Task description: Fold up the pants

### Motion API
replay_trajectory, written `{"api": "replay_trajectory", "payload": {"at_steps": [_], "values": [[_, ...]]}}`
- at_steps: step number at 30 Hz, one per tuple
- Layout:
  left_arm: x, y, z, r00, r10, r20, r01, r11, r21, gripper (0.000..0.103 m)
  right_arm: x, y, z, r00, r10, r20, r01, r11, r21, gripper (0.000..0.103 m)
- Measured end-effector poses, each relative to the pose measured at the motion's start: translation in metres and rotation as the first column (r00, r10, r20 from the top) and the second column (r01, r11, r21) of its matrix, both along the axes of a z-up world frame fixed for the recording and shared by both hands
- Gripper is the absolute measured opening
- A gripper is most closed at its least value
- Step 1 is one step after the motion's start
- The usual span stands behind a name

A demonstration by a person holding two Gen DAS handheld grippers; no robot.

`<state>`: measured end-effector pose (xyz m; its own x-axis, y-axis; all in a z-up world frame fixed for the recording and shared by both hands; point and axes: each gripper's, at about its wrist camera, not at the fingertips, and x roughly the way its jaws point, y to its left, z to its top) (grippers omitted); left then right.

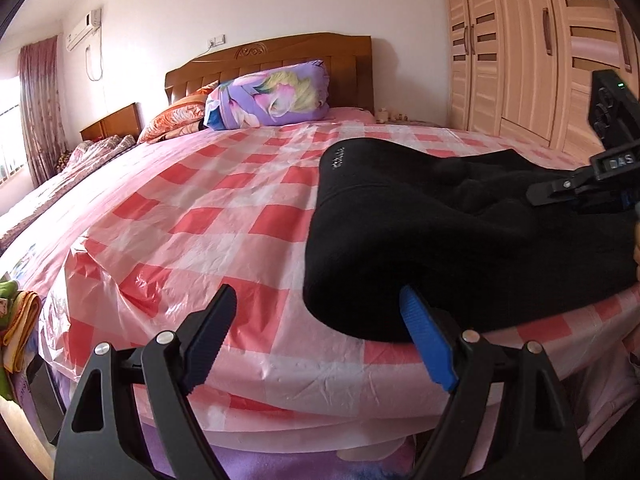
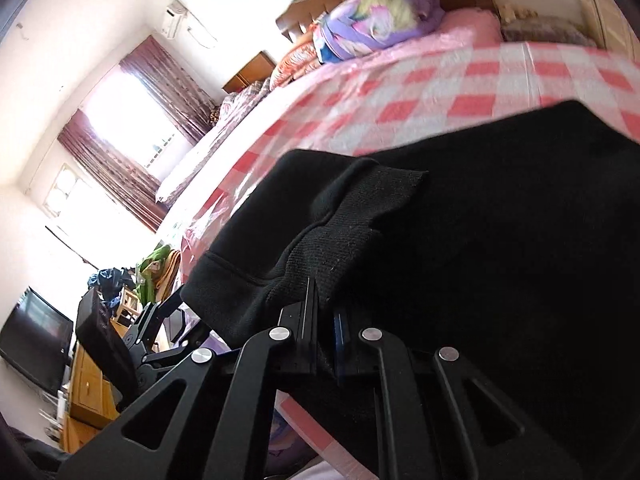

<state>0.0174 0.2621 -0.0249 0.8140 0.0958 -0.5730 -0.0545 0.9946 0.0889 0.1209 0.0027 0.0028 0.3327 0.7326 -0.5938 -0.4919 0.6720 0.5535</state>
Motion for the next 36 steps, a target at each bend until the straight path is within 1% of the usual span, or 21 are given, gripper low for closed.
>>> {"api": "replay_trajectory", "payload": {"at_steps": [2, 4, 6, 8, 9, 11, 12, 14, 16, 18, 20, 21, 22, 23, 24, 26, 28, 31, 34, 35, 36], "values": [[0.012, 0.001, -0.003, 0.999, 0.028, -0.038, -0.027, 0.999, 0.030, 0.084, -0.003, -0.001, 0.017, 0.998, -0.006, 0.061, 0.006, 1.000, 0.001, 0.009], [0.018, 0.002, -0.006, 0.997, -0.002, -0.071, 0.003, 1.000, 0.024, 0.084, -0.004, -0.003, 0.031, 0.994, -0.011, 0.112, 0.011, 1.000, 0.003, 0.009], [0.020, -0.002, -0.006, 0.996, -0.019, -0.086, 0.023, 0.999, 0.038, 0.084, -0.003, -0.005, 0.042, 0.990, -0.003, 0.141, 0.001, 1.000, 0.011, 0.009], [0.026, -0.006, -0.005, 0.996, 0.010, -0.090, -0.003, 0.997, 0.079, 0.084, -0.003, -0.008, 0.048, 0.989, 0.002, 0.145, -0.006, 1.000, 0.022, 0.009], [0.031, -0.005, -0.004, 0.995, 0.027, -0.094, -0.020, 0.997, 0.075, 0.084, -0.001, -0.009, 0.047, 0.992, 0.016, 0.128, -0.020, 0.999, 0.025, 0.009], [0.038, 0.000, -0.001, 0.994, 0.043, -0.099, -0.041, 0.999, 0.026, 0.084, 0.001, -0.008, 0.035, 0.998, 0.032, 0.060, -0.034, 0.999, 0.024, 0.009], [0.040, 0.004, 0.001, 0.993, 0.060, -0.097, -0.060, 0.998, -0.002, 0.084, 0.001, -0.010, 0.024, 0.999, 0.046, 0.002, -0.046, 0.999, 0.021, 0.010], [0.039, 0.008, 0.000, 0.992, 0.081, -0.096, -0.084, 0.996, -0.031, 0.084, -0.008, -0.014, 0.001, 0.997, 0.047, -0.057, -0.048, 0.999, -0.007, 0.012], [0.035, 0.008, -0.004, 0.991, 0.092, -0.095, -0.095, 0.995, -0.021, 0.084, -0.014, -0.021, -0.027, 0.989, 0.026, -0.143, -0.034, 0.998, -0.051, 0.013], [0.031, 0.006, -0.007, 0.991, 0.099, -0.094, -0.099, 0.995, 0.007, 0.084, -0.019, -0.035, -0.043, 0.976, -0.001, -0.216, -0.012, 0.998, -0.055, 0.014], [0.027, 0.005, -0.007, 0.992, 0.093, -0.081, -0.092, 0.996, 0.017, 0.084, -0.024, -0.050, -0.046, 0.968, -0.037, -0.249, 0.028, 0.999, -0.041, 0.025], [0.026, 0.005, -0.007, 0.993, 0.092, -0.076, -0.092, 0.996, 0.015, 0.084, -0.023, -0.053, -0.045, 0.963, -0.054, -0.262, 0.044, 0.998, -0.043, 0.060], [0.025, 0.006, -0.007, 0.993, 0.093, -0.073, -0.092, 0.996, 0.010, 0.085, -0.021, -0.059, -0.047, 0.955, -0.054, -0.292, 0.056, 0.998, -0.001, 0.087], [0.025, 0.006, -0.007, 0.993, 0.094, -0.071, -0.094, 0.996, 0.004, 0.085, -0.022, -0.062, -0.045, 0.954, -0.026, -0.299, 0.048, 0.997, 0.067, 0.091], [0.027, 0.008, -0.008, 0.993, 0.096, -0.071, -0.096, 0.995, -0.002, 0.085, -0.021, -0.063, -0.041, 0.952, -0.024, -0.305, 0.055, 0.994, 0.094, 0.097], [0.026, 0.008, -0.010, 0.992, 0.102, -0.073, -0.103, 0.995, -0.015, 0.086, -0.017, -0.061, -0.042, 0.949, -0.044, -0.313, 0.070, 0.995, 0.074, 0.097], [0.024, 0.009, -0.010, 0.992, 0.102, -0.073, -0.104, 0.994, -0.027, 0.087, -0.011, -0.053, -0.049, 0.936, -0.009, -0.351, 0.046, 0.994, 0.096, 0.098], [0.024, 0.010, -0.011, 0.992, 0.106, -0.071, -0.109, 0.993, -0.036, 0.089, -0.001, -0.034, -0.051, 0.934, 0.044, -0.354, -0.008, 0.995, 0.103, 0.098], [0.025, 0.013, -0.012, 0.992, 0.107, -0.072, -0.112, 0.992, -0.063, 0.089, 0.007, -0.013, -0.048, 0.935, 0.072, -0.348, -0.026, 0.991, 0.135, 0.098], [0.025, 0.014, -0.012, 0.992, 0.107, -0.074, -0.112, 0.992, -0.067, 0.089, 0.011, -0.011, -0.049, 0.936, 0.067, -0.345, -0.015, 0.988, 0.152, 0.095], [0.025, 0.013, -0.011, 0.992, 0.106, -0.073, -0.111, 0.991, -0.067, 0.089, 0.013, -0.009, -0.049, 0.940, 0.060, -0.335, -0.006, 0.987, 0.162, 0.077]]}}
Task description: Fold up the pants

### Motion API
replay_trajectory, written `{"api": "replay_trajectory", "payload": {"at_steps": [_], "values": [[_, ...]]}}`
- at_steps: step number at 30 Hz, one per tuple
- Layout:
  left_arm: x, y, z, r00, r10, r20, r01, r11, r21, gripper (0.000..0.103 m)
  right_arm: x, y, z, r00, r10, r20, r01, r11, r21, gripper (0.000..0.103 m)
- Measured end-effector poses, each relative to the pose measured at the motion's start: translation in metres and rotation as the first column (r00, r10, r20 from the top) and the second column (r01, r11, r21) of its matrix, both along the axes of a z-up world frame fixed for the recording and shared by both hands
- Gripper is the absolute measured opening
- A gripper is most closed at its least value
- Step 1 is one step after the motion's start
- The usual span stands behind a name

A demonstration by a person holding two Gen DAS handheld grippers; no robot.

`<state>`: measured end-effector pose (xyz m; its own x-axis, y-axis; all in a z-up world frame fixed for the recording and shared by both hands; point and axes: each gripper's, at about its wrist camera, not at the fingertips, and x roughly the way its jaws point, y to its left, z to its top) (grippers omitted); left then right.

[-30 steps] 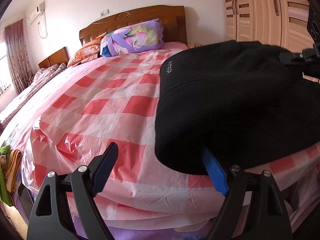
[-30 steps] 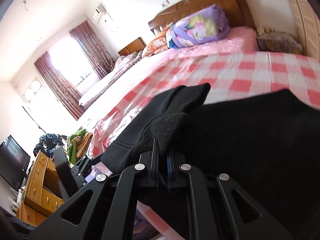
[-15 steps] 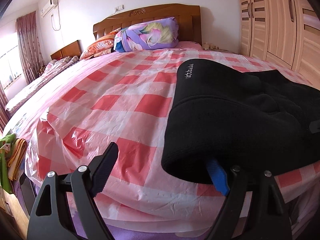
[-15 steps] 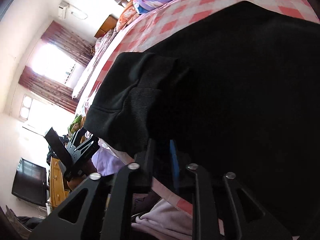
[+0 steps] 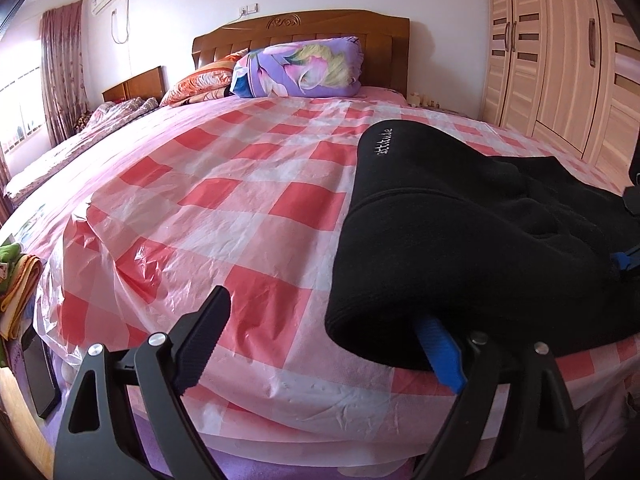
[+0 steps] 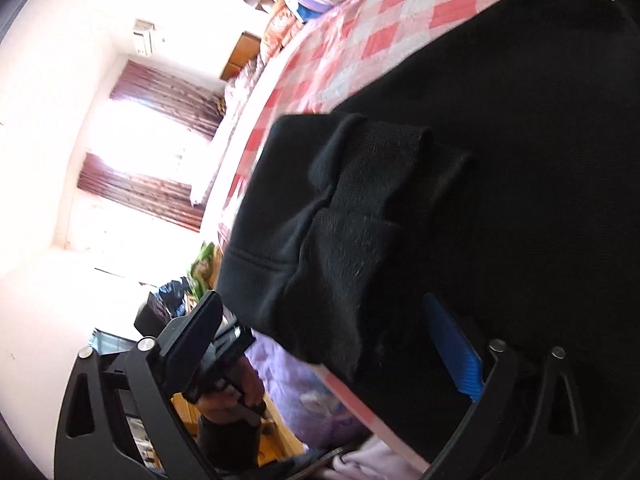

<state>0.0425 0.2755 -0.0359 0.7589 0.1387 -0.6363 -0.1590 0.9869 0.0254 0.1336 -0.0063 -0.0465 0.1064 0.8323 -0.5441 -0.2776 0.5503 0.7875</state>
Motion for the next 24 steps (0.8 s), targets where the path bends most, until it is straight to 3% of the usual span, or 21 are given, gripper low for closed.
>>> {"api": "replay_trajectory", "payload": {"at_steps": [1, 3, 5, 8, 14, 19, 24], "values": [[0.000, 0.000, 0.000, 1.000, 0.000, 0.000, 0.000, 1.000, 0.002, 0.089, 0.001, -0.001, -0.001, 0.999, -0.024, 0.024, 0.024, 0.999, -0.027, 0.049], [0.001, 0.000, 0.000, 1.000, 0.001, -0.001, -0.001, 1.000, 0.005, 0.089, 0.003, -0.005, -0.008, 0.997, -0.070, 0.029, 0.072, 0.995, -0.063, 0.017], [0.002, 0.001, 0.000, 1.000, 0.003, -0.003, -0.003, 1.000, 0.006, 0.089, -0.001, -0.014, -0.012, 0.995, -0.090, 0.029, 0.091, 0.996, -0.002, 0.015], [0.001, 0.000, -0.002, 1.000, 0.005, -0.007, -0.005, 1.000, 0.005, 0.091, -0.014, -0.015, 0.007, 0.986, -0.090, 0.142, 0.094, 0.995, -0.021, 0.014], [0.001, -0.003, -0.001, 1.000, 0.009, -0.007, -0.009, 1.000, 0.017, 0.092, -0.020, -0.026, 0.031, 0.971, -0.106, 0.216, 0.113, 0.993, -0.021, 0.013], [0.000, -0.003, 0.002, 1.000, 0.005, -0.002, -0.005, 1.000, 0.016, 0.093, -0.039, -0.044, 0.039, 0.964, -0.121, 0.238, 0.133, 0.991, -0.035, 0.013], [0.003, -0.005, -0.001, 1.000, 0.007, 0.006, -0.007, 1.000, 0.016, 0.098, -0.032, -0.065, 0.017, 0.964, -0.180, 0.197, 0.198, 0.977, -0.074, 0.010]]}}
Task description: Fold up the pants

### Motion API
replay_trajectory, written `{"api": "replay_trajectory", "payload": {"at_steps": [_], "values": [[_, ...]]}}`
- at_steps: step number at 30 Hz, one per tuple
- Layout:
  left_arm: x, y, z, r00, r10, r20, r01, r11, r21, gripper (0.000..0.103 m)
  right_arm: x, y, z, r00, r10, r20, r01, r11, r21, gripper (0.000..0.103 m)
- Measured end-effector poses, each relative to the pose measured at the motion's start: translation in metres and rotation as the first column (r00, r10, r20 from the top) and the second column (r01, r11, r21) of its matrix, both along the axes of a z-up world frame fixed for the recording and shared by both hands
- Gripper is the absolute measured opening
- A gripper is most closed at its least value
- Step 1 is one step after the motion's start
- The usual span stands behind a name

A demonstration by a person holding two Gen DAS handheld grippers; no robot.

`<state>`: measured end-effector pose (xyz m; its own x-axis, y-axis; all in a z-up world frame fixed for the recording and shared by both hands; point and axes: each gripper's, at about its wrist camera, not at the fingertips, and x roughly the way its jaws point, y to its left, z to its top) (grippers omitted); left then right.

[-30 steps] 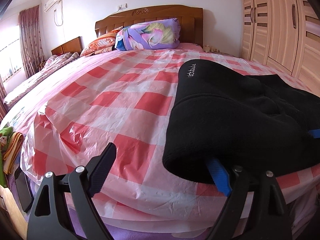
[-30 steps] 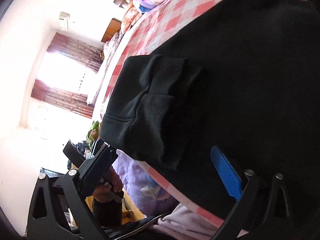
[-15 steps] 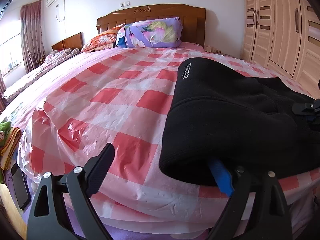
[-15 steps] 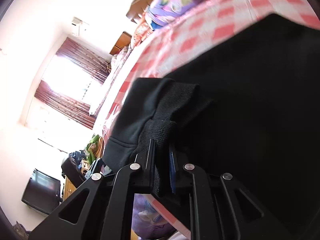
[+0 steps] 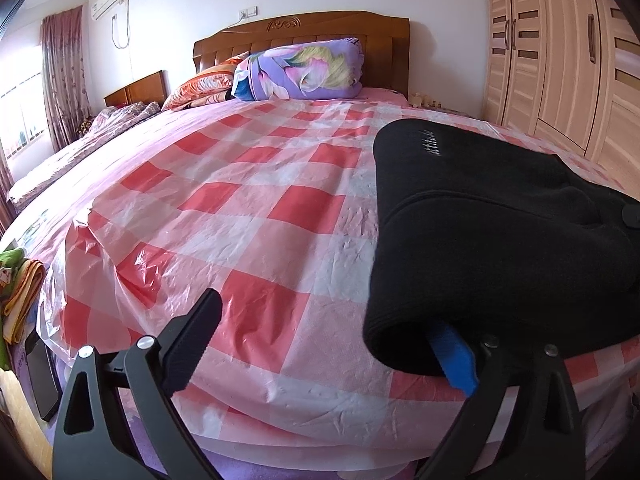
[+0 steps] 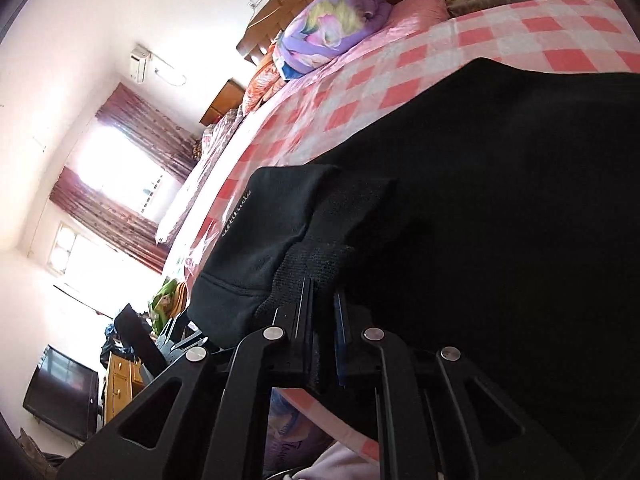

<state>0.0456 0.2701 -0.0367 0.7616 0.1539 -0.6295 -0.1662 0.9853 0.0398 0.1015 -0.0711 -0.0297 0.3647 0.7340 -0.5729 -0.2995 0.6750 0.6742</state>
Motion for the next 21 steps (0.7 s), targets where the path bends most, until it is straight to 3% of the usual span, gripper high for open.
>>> {"api": "replay_trajectory", "payload": {"at_steps": [2, 9, 12, 14, 17, 18, 19, 21], "values": [[-0.001, -0.001, 0.002, 1.000, -0.006, 0.001, 0.006, 1.000, -0.019, 0.098, 0.003, -0.009, 0.011, 1.000, -0.017, 0.015, 0.016, 1.000, 0.016, 0.010], [0.001, -0.018, 0.011, 0.999, -0.030, 0.012, 0.030, 0.999, 0.026, 0.098, 0.008, -0.013, 0.070, 0.979, -0.026, 0.200, 0.041, 0.997, -0.071, 0.010], [0.002, -0.023, 0.009, 0.999, -0.033, 0.001, 0.033, 0.998, 0.051, 0.098, 0.011, -0.022, 0.055, 0.984, -0.041, 0.176, 0.059, 0.993, -0.101, 0.010], [0.003, -0.023, 0.005, 1.000, -0.027, -0.009, 0.027, 0.998, 0.057, 0.098, 0.015, -0.016, 0.020, 0.997, 0.028, 0.072, -0.022, 0.996, -0.086, 0.012], [0.005, -0.015, -0.001, 1.000, -0.007, -0.025, 0.008, 0.999, 0.039, 0.098, 0.016, -0.007, -0.024, 0.993, 0.071, -0.096, -0.079, 0.994, -0.079, 0.025], [0.006, -0.013, -0.001, 1.000, -0.004, -0.028, 0.005, 1.000, 0.029, 0.099, 0.014, -0.008, -0.032, 0.990, 0.066, -0.128, -0.074, 0.995, -0.063, 0.039], [0.005, -0.010, -0.001, 1.000, -0.003, -0.029, 0.003, 1.000, 0.019, 0.099, 0.013, -0.009, -0.035, 0.987, 0.066, -0.143, -0.072, 0.997, -0.040, 0.061], [0.004, -0.008, 0.000, 1.000, 0.001, -0.027, 0.000, 1.000, 0.021, 0.100, 0.008, -0.014, -0.028, 0.989, 0.089, -0.121, -0.084, 0.995, 0.045, 0.086]]}}
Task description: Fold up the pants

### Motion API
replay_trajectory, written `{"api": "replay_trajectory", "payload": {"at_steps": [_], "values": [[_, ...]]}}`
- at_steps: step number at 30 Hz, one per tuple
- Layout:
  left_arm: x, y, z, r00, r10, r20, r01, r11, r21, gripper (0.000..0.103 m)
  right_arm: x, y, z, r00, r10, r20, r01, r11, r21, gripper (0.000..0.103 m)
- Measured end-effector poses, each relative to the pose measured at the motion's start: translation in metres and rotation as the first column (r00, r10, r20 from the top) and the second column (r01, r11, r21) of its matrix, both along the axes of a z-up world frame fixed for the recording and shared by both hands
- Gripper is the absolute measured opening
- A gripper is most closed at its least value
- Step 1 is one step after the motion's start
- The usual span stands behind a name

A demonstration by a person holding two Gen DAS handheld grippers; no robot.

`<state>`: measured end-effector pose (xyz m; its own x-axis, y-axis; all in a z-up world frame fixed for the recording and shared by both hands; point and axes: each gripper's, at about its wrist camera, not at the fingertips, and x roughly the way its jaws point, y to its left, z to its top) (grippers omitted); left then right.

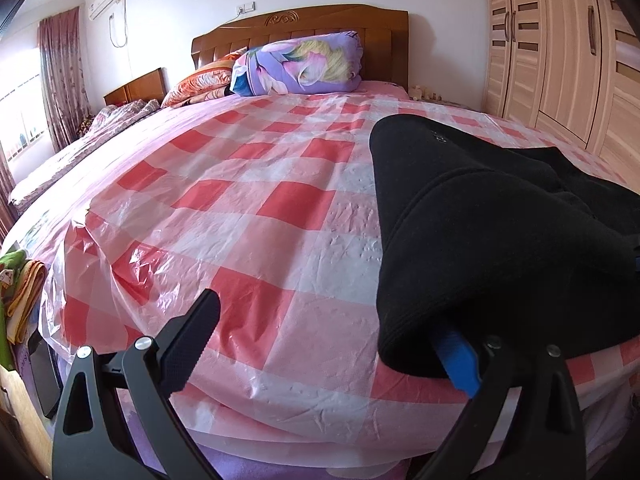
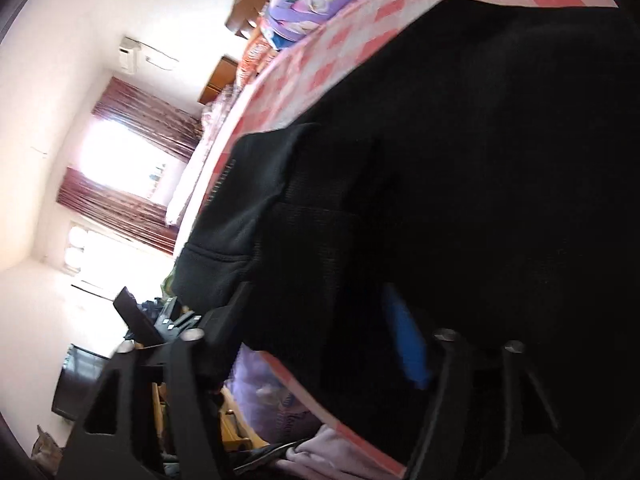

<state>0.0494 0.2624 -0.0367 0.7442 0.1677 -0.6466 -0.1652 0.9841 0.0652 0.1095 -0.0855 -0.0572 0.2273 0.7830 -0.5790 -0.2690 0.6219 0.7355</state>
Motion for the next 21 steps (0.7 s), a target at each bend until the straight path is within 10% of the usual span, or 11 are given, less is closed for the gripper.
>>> {"api": "replay_trajectory", "payload": {"at_steps": [9, 14, 17, 21], "values": [[0.000, 0.007, -0.004, 1.000, -0.003, 0.006, 0.003, 0.999, -0.041, 0.102, 0.005, 0.005, 0.009, 0.992, 0.071, -0.102, -0.075, 0.996, -0.037, 0.087], [0.000, 0.028, -0.013, 1.000, 0.003, -0.002, -0.003, 0.979, -0.204, 0.102, 0.031, 0.048, 0.005, 0.968, 0.207, -0.141, -0.213, 0.977, -0.024, 0.089], [0.000, 0.035, -0.018, 1.000, 0.007, -0.011, -0.010, 0.962, -0.274, 0.102, 0.041, 0.047, 0.003, 0.981, 0.146, -0.125, -0.152, 0.988, -0.040, 0.031], [0.000, 0.026, -0.012, 1.000, 0.001, -0.009, -0.003, 0.978, -0.208, 0.102, 0.028, 0.026, 0.010, 0.999, 0.040, -0.010, -0.039, 0.998, 0.049, 0.022]]}}
